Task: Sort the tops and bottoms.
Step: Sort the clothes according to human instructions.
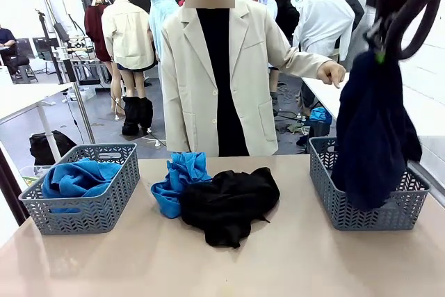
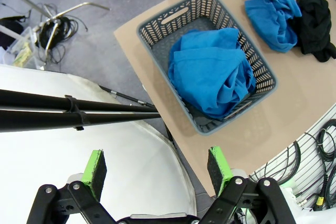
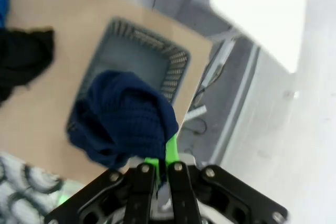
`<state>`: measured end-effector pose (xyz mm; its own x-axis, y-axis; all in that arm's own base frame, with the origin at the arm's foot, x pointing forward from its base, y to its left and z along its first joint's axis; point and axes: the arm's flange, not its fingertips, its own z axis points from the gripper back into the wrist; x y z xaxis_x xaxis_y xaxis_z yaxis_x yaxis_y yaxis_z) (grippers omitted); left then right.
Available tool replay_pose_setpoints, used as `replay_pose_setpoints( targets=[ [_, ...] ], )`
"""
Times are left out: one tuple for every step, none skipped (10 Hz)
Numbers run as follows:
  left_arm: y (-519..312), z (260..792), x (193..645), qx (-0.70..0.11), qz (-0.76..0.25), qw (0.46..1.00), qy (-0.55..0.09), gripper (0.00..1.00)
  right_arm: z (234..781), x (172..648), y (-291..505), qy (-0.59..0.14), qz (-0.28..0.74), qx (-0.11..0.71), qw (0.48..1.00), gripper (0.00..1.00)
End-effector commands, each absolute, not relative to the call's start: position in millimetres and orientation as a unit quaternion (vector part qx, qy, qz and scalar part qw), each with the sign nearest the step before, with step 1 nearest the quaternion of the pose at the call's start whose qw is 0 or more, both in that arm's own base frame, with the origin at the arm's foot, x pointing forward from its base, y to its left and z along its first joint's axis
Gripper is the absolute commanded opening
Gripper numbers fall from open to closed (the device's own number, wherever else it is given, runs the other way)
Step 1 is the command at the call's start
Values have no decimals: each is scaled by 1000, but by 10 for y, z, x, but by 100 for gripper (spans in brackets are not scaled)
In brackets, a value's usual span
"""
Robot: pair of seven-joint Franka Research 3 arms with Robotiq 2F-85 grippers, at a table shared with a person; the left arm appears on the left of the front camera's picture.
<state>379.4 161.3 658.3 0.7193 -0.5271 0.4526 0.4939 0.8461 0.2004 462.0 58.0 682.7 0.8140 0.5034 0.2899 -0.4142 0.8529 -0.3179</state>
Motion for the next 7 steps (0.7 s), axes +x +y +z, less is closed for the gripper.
replay_pose_setpoints(
  targets=[
    [1612, 6589, 3783, 37, -273, 929, -247, 100, 6445, 4753, 410, -142, 249, -88, 954, 0],
    [1612, 6589, 3783, 37, -273, 929, -247, 100, 6169, 4752, 292, -109, 238, -65, 963, 0],
    [1612, 6589, 3783, 37, -273, 929, -247, 100, 5919, 4752, 235, -84, 245, -55, 964, 0],
    [1612, 6589, 3783, 37, -273, 929, -247, 100, 5647, 4794, 175, -53, 236, -34, 970, 0],
    [1612, 6589, 3783, 37, -273, 929, -247, 100, 5386, 4810, 132, -25, 240, -11, 970, 0],
    [1612, 6589, 3783, 37, -273, 929, -247, 100, 5115, 4833, 118, -2, 242, 18, 970, 0],
    [1612, 6589, 3783, 37, -273, 929, -247, 100, 4972, 4842, 152, -6, 246, 37, 968, 0]
  ],
)
